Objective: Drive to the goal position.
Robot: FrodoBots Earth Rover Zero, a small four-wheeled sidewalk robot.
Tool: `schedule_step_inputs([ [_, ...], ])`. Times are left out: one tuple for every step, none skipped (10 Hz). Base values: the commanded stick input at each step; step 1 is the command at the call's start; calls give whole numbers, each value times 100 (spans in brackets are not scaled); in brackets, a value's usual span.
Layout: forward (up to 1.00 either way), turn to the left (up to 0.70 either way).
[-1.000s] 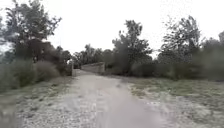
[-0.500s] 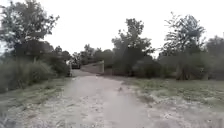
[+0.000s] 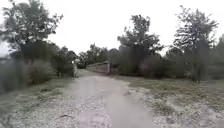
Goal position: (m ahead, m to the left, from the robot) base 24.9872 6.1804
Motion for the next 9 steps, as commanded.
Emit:
schedule_step_inputs([
  [70,0],
  [70,0],
  [70,0],
  [70,0],
  [70,0],
  [70,0],
  [70,0],
  [70,0],
  [70,0],
])
